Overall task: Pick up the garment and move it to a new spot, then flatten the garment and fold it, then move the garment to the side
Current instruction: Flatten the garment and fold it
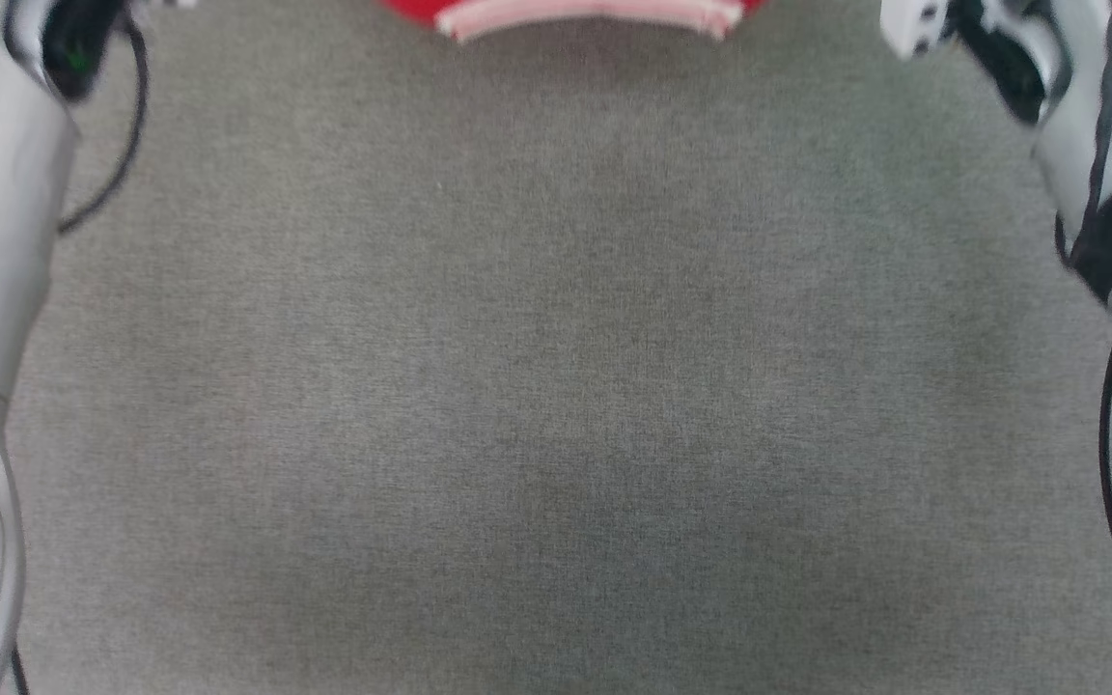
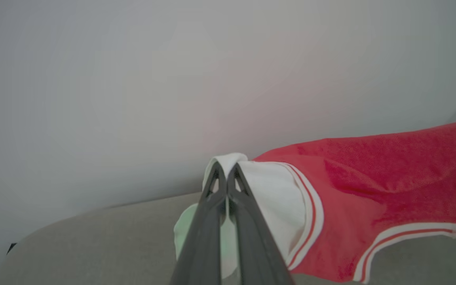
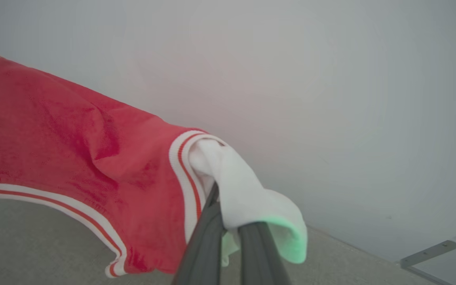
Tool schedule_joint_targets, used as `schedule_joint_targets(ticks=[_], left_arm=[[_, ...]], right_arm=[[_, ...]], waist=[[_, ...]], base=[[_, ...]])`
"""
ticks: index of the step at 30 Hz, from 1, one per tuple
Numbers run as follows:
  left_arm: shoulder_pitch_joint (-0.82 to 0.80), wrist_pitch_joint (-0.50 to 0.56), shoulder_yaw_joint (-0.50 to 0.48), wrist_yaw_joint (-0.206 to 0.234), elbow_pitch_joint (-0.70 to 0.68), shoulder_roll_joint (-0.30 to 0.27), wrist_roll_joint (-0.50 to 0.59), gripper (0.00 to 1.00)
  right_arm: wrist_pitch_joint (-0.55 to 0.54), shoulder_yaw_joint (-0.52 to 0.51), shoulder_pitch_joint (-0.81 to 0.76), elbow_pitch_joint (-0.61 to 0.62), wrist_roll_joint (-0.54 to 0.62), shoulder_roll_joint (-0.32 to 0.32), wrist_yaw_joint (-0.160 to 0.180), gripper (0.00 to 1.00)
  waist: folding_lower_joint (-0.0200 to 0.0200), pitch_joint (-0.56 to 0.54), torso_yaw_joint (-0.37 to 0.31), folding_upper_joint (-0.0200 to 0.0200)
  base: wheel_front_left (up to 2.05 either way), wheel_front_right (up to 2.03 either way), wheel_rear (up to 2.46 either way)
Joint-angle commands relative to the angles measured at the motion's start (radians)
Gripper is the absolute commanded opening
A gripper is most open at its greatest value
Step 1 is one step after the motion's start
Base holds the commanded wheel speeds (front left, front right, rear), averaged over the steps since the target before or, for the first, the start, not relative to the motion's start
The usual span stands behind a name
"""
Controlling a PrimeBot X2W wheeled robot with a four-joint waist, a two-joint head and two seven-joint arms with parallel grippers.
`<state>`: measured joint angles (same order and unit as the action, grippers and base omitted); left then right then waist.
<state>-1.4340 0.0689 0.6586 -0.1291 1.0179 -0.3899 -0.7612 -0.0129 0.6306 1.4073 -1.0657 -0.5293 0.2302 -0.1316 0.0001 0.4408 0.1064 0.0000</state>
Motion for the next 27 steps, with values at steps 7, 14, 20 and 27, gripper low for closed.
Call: schedule_joint_targets(ticks=[7,14,20,27], left_arm=[[0.169,0.220,0.082,0.000,-0.084,-0.066,-0.150,0.00],[0.370,0.360,0.144,0.000,-0.204,-0.153,-0.225,0.00],[0.574,0.430,0.162,0.054,-0.392,-0.243,-0.270,0.00],[0.805,0.478,0.158,0.203,-0.703,-0.360,-0.334,0.00]], right_arm=[[-0.149,0.112,-0.183,0.129,-0.190,0.090,0.002,0.00],[-0.295,0.191,-0.396,0.324,-0.366,0.221,0.002,0.00],[-0.402,0.205,-0.574,0.488,-0.472,0.324,0.002,0.00],[-0.479,0.178,-0.736,0.623,-0.507,0.411,0.002,0.00]], waist=[[-0.0001,-0.135,0.011,0.0000],[-0.0001,-0.250,0.018,0.0000],[-0.0001,-0.316,0.019,0.0000],[-0.0001,-0.343,0.023,0.0000]], base=[[0.00,0.00,0.00],[0.00,0.00,0.00],[0.00,0.00,0.00],[0.00,0.00,0.00]])
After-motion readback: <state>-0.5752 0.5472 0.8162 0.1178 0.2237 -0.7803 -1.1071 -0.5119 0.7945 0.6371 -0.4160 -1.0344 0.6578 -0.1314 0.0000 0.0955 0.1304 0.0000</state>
